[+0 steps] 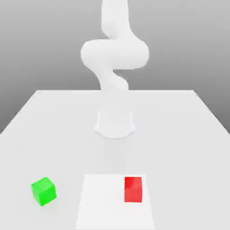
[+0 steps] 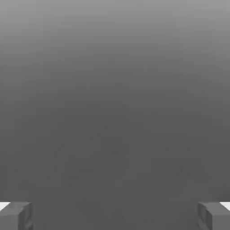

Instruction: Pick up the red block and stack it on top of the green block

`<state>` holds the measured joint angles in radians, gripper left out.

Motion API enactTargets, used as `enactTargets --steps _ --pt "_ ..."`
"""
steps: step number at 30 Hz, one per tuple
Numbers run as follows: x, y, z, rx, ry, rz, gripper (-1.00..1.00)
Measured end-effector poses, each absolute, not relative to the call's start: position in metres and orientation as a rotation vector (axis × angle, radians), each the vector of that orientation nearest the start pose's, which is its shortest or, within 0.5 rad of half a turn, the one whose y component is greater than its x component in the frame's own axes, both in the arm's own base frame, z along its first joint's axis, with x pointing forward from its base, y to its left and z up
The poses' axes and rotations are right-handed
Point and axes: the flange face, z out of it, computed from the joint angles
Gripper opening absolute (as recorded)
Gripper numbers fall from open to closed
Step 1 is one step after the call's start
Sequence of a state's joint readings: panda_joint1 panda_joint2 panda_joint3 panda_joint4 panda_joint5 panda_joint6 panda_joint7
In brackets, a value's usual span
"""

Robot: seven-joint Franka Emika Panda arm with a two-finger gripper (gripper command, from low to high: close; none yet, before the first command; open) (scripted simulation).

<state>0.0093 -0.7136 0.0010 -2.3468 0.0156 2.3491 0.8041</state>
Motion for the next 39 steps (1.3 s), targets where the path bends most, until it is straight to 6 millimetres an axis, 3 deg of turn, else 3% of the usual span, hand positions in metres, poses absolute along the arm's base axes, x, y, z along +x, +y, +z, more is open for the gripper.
enactTargets --steps 5,10,13,17,21,26,27,34,39 --pt "0.433 0.018 0.544 -2.591 1.101 -0.678 0.0" --pt "0.449 0.033 0.427 -2.688 1.147 -0.452 0.0" --pt "0.444 0.041 0.359 -2.746 1.175 -0.319 0.0" --pt "0.422 0.049 0.273 -2.823 1.213 -0.143 0.0" --pt "0.396 0.053 0.205 -2.88 1.239 -0.015 0.0" --pt "0.393 0.052 0.152 -2.885 1.243 0.0 0.0" --pt "0.392 0.052 0.146 -2.885 1.243 0.0 -1.0" --pt "0.392 0.052 0.147 -2.885 1.243 -0.001 -1.0" --pt "0.393 0.052 0.192 -2.886 1.243 -0.001 -1.0"
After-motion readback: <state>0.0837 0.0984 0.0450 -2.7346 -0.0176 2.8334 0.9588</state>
